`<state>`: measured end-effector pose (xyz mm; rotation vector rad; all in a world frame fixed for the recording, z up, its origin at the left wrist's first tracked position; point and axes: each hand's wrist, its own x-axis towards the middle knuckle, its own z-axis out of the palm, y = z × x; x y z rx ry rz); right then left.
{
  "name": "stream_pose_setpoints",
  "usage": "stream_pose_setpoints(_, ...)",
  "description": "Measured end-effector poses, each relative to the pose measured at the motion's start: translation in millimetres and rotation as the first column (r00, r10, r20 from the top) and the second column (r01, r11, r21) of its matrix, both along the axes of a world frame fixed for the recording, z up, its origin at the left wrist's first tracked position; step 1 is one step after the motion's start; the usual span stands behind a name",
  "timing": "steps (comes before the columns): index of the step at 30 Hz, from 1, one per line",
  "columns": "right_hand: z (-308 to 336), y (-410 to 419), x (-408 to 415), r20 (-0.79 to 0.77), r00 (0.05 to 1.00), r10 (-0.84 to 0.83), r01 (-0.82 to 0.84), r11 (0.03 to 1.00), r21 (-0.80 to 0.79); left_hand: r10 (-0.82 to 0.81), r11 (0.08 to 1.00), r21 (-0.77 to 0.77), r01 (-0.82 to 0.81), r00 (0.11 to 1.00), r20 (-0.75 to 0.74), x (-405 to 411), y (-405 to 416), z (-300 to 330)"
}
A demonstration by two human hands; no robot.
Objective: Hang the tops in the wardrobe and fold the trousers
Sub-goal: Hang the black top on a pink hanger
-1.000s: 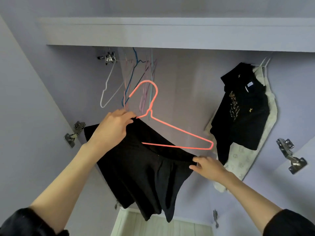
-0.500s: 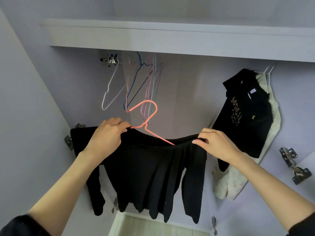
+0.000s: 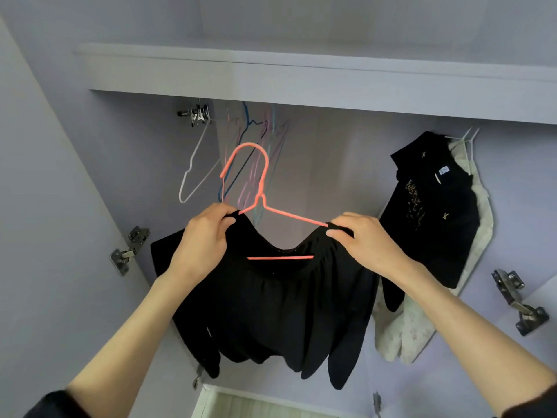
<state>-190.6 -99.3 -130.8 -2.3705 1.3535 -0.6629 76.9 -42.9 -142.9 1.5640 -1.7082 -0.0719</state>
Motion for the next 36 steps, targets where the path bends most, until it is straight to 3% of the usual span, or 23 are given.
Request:
stream_pose_setpoints(5, -3.2, -2.6, -17.1, 0.168, 0.978, -0.125, 0.137, 0.989, -0.062, -0.021, 1.000, -0.016, 0.023, 0.995, 0.094, 17.7, -6.5, 2.3)
stream_pose_setpoints(9, -6.7, -0.5, -31.8, 0.120, 0.985, -0.123, 0.123, 0.992, 0.009, 0.015, 0.999, -0.035, -0.011, 0.990, 0.137, 23.2, -7.9, -2.0)
stream_pose_setpoints(13, -4.4, 4.7, -24.7, 0.084, 0.996, -0.035, 0.042, 0.996, -0.081, -0.041, 0.997, -0.052, 0.049, 0.990, 0.137, -1.1, -9.9, -6.0)
stream_pose_setpoints(19, 3.6, 8.6, -37.0, 0.281, 0.952, -0.117, 0.013, 0.938, 0.345, -0.141, 0.989, 0.069, 0.134, 0.985, 0.103, -36.7, -28.7, -22.9)
stream_pose_setpoints(23, -9.2, 9.9, -68.7, 0.316, 0.911, -0.266, 0.078, 0.862, 0.501, -0.262, 0.962, 0.128, 0.242, 0.949, 0.175, -64.5, -44.2, -25.7)
stream_pose_setpoints(27, -17.0, 0.0, -90.5, 0.388, 0.817, -0.427, 0.178, 0.826, 0.535, -0.312, 0.938, -0.041, 0.343, 0.892, 0.327, -94.5, -59.9, 1.1)
stream_pose_setpoints(31, -19.7, -21.9, -106.3, 0.461, 0.717, -0.523, 0.202, 0.789, 0.581, -0.222, 0.862, -0.340, 0.376, 0.883, 0.414, -125.8, -73.7, 47.9)
stream_pose_setpoints(33, -17.6, -37.4, -112.5, 0.498, 0.658, -0.564, 0.151, 0.747, 0.647, -0.103, 0.797, -0.477, 0.370, 0.862, 0.497, -142.2, -80.3, 69.4)
stream_pose_setpoints(36, -15.4, -61.8, -122.1, 0.590, 0.538, -0.602, 0.007, 0.703, 0.712, 0.146, 0.798, -0.552, 0.244, 0.809, 0.570, -158.7, -91.6, 90.2)
